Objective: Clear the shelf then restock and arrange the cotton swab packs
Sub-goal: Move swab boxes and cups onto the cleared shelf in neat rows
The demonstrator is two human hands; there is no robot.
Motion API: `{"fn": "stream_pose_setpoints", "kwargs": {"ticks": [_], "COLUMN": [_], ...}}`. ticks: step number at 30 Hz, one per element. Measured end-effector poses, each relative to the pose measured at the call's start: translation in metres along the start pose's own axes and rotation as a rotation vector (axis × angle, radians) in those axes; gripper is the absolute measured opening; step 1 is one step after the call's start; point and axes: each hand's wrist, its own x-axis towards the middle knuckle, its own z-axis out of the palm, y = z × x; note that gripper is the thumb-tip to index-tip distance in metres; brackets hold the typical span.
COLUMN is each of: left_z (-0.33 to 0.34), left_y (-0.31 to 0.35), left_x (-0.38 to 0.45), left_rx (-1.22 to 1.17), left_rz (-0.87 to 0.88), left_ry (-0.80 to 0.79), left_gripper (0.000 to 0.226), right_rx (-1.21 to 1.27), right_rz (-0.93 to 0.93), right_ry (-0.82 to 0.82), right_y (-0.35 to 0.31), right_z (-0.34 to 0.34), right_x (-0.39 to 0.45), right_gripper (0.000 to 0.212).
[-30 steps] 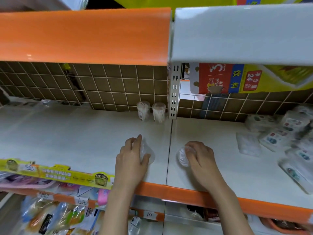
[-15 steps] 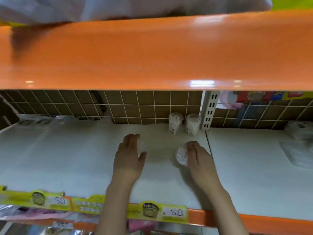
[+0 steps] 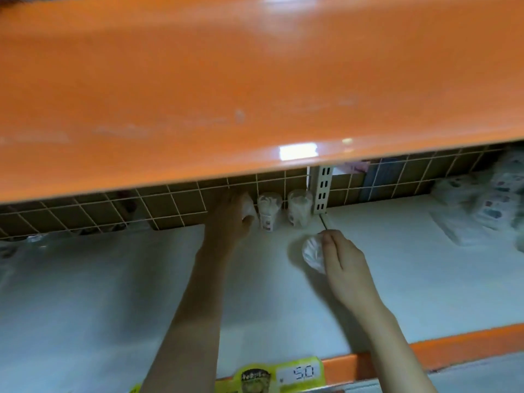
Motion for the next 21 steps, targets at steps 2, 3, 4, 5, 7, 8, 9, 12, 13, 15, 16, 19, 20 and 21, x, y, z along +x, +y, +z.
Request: {"fn": "stream_pose_setpoints", "kwargs": {"ticks": [2, 3, 4, 5, 7, 8, 9, 12, 13, 15, 16, 19, 20, 21], "left_z": [0.006, 0.009, 0.013, 0.017, 0.024, 0.026, 0.027, 0.027, 0.028, 0.027, 0.027, 0.027, 0.027, 0.027], "left_y": [0.000, -0.001, -0.002, -0.003, -0.007, -0.008, -0.008, -0.006, -0.006, -0.006, -0.007, -0.006, -0.006, -0.006], "left_x": [0.009, 0.012, 0.014, 0.015, 0.017, 0.017, 0.017, 0.011, 0.007, -0.004, -0.011, -0.037, -0.046, -0.055], "left_rx": [0.005, 0.015, 0.024, 0.031, 0.030, 0.032, 0.037, 0.017, 0.005, -0.007, -0.004, 0.025, 0.024, 0.013], "left_rz": [0.004, 0.008, 0.011, 0.012, 0.012, 0.014, 0.019, 0.020, 0.011, -0.025, -0.052, -0.136, -0.150, -0.160], "left_ry": [-0.018, -0.032, -0.052, -0.072, -0.100, -0.103, -0.101, -0.071, -0.055, -0.021, -0.010, -0.015, -0.017, -0.021], "left_gripper": [0.054, 0.054, 0.054, 0.054, 0.056, 0.057, 0.058, 0.066, 0.068, 0.069, 0.070, 0.069, 0.068, 0.066], "right_rx": [0.000, -0.002, -0.003, -0.001, 0.006, 0.006, 0.004, 0.002, 0.004, 0.018, 0.027, 0.058, 0.070, 0.081], "right_rz": [0.020, 0.026, 0.029, 0.033, 0.037, 0.035, 0.031, 0.026, 0.023, 0.019, 0.023, 0.045, 0.051, 0.055], "right_ry": [0.017, 0.020, 0.019, 0.017, 0.014, 0.014, 0.014, -0.007, -0.015, -0.030, -0.039, -0.061, -0.063, -0.065], "right_y": [0.003, 0.004, 0.005, 0.006, 0.008, 0.008, 0.008, 0.007, 0.006, 0.005, 0.004, 0.003, 0.002, 0.001], "right_z": [-0.004, -0.006, -0.008, -0.009, -0.010, -0.010, -0.010, -0.008, -0.007, -0.005, -0.004, 0.000, 0.001, 0.003], "right_x": [-0.001, -0.002, -0.002, -0.003, -0.004, -0.004, -0.003, -0.001, 0.000, 0.003, 0.004, 0.011, 0.014, 0.018], "right_gripper": [0.034, 0.036, 0.037, 0.038, 0.037, 0.037, 0.037, 0.037, 0.037, 0.036, 0.037, 0.037, 0.035, 0.032]}}
